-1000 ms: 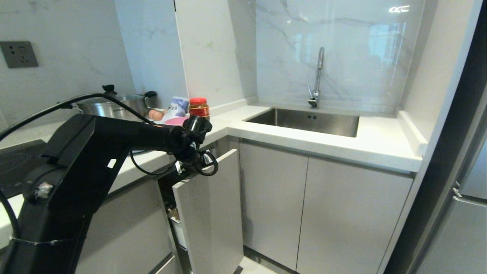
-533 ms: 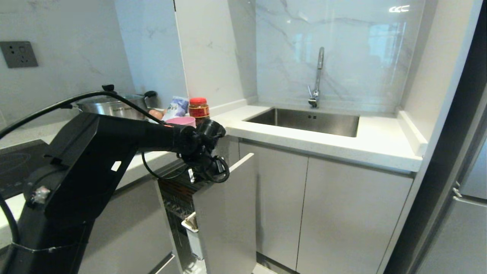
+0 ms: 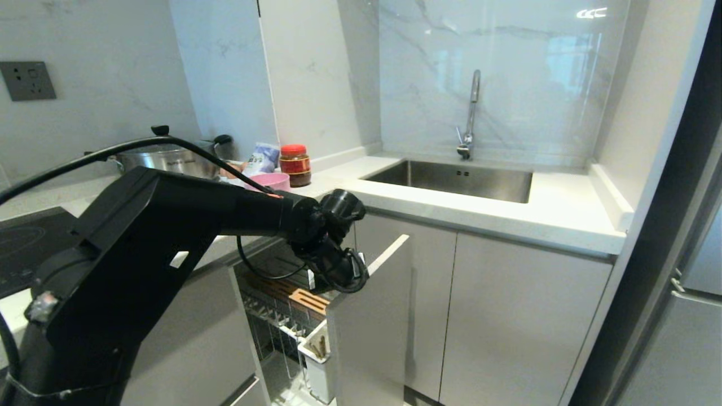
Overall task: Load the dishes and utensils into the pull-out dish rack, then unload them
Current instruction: Open the cupboard
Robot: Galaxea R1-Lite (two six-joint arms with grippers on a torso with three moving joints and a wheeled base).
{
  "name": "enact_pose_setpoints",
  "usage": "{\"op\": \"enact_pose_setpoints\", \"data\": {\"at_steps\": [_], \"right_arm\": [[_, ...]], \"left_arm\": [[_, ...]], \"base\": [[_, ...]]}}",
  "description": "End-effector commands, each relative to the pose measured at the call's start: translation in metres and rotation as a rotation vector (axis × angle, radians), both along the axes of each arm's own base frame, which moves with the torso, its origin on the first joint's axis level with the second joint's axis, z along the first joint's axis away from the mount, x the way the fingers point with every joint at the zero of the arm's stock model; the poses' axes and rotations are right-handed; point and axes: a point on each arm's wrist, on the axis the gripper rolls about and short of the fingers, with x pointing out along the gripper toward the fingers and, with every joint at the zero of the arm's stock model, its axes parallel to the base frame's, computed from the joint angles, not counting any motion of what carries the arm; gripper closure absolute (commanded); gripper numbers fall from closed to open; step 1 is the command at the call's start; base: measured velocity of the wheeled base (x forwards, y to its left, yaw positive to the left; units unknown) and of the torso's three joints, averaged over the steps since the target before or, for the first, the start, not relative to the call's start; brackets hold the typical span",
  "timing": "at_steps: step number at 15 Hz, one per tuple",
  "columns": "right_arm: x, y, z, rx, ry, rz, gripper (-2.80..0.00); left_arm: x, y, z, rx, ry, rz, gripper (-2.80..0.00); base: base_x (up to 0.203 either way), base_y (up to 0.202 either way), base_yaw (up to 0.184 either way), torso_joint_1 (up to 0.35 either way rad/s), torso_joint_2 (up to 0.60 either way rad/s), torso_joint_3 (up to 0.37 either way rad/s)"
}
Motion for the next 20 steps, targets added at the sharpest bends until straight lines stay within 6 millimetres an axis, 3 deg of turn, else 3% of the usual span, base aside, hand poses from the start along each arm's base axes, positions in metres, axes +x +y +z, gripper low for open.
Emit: {"op": "enact_pose_setpoints", "data": {"at_steps": [1, 6, 10, 20], "right_arm": [[0.000, 0.000, 0.000, 0.001, -0.005, -0.001, 0.00], [0.000, 0.000, 0.000, 0.001, -0.005, -0.001, 0.00], [0.000, 0.000, 0.000, 0.001, -0.005, -0.001, 0.00], [0.000, 0.000, 0.000, 0.001, -0.005, -0.001, 0.00]], "left_arm": [[-0.018, -0.013, 0.007, -0.027, 0.018, -0.057, 0.00], [-0.053, -0.041, 0.014, -0.065, 0.052, -0.168, 0.00], [-0.074, -0.052, 0.020, -0.114, 0.094, -0.237, 0.00], [-0.079, -0.056, 0.017, -0.121, 0.113, -0.260, 0.00]], "base": [[0.000, 0.000, 0.000, 0.000, 0.00, 0.000], [0.000, 0.000, 0.000, 0.000, 0.00, 0.000], [0.000, 0.000, 0.000, 0.000, 0.00, 0.000], [0.000, 0.000, 0.000, 0.000, 0.00, 0.000]]}}
